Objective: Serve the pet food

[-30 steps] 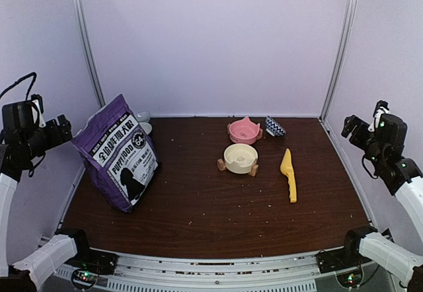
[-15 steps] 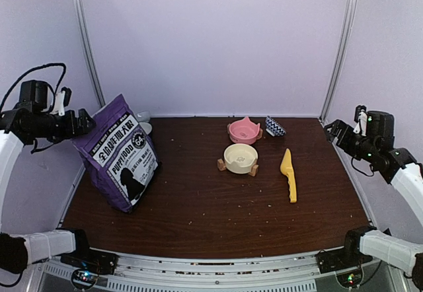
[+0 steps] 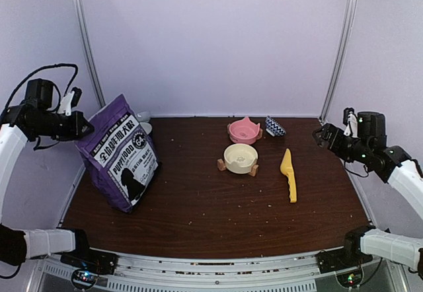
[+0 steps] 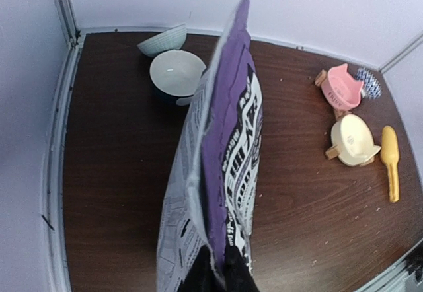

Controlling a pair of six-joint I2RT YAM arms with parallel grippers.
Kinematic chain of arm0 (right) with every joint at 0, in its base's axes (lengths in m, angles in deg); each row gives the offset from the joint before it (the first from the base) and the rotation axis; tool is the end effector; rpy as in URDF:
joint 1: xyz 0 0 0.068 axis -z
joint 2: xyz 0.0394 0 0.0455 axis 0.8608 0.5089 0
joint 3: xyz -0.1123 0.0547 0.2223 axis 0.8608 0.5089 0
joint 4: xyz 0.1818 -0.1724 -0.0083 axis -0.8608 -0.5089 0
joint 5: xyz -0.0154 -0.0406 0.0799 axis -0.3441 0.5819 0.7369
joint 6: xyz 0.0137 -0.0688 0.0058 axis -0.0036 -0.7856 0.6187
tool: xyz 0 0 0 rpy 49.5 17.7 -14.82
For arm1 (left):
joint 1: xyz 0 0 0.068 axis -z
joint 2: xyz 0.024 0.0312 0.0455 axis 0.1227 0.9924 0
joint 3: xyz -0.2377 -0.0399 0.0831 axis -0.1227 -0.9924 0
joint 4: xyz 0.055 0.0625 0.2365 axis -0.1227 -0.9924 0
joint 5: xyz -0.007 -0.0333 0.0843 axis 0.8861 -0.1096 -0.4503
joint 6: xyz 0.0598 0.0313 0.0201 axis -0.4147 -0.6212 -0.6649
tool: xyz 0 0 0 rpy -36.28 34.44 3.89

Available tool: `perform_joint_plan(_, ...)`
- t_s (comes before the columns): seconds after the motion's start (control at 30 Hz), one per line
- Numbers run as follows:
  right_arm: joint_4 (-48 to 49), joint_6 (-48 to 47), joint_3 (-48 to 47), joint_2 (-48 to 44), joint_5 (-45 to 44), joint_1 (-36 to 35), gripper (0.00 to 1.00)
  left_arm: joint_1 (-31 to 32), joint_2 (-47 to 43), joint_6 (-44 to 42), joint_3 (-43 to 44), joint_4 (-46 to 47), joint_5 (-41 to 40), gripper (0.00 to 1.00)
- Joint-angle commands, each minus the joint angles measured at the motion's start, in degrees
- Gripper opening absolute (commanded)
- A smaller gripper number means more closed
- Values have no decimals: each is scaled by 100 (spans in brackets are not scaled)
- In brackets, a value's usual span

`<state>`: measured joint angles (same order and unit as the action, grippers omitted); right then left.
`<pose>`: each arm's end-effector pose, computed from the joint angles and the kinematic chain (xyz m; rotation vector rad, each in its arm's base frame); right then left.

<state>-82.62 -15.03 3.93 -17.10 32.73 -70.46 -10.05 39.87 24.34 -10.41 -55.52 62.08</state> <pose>0.2027 0.0486 0.2830 0.2796 2.0742 0.6225 0.2029 -0.0093 0.3538 -0.1259 2.3033 -0.4895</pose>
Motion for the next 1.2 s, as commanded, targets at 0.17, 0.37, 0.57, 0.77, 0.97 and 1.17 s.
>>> perform_joint_plan(0.17,16,107,-605,523,-686,-987,100,489,-319,172,-41,512,705,0)
perform_joint_plan(0.37,314,580,-1024,1092,-683,-1780,100,1865,-793,1622,-712,2378,660,0)
perform_joint_plan(0.57,734,987,-1450,1693,-627,-2703,99,3707,-540,2431,-833,3663,-588,0)
perform_joint_plan(0.77,1029,1174,-1816,2297,-453,-3419,93,5004,359,2673,-485,4583,-960,0)
perform_joint_plan(0.97,1336,1230,-2031,2841,-267,-3851,75,5573,1188,2726,-18,5044,-646,0)
perform_joint_plan(1.17,1315,1240,-2178,2984,-401,-3986,65,5662,1410,2719,122,5031,-442,6)
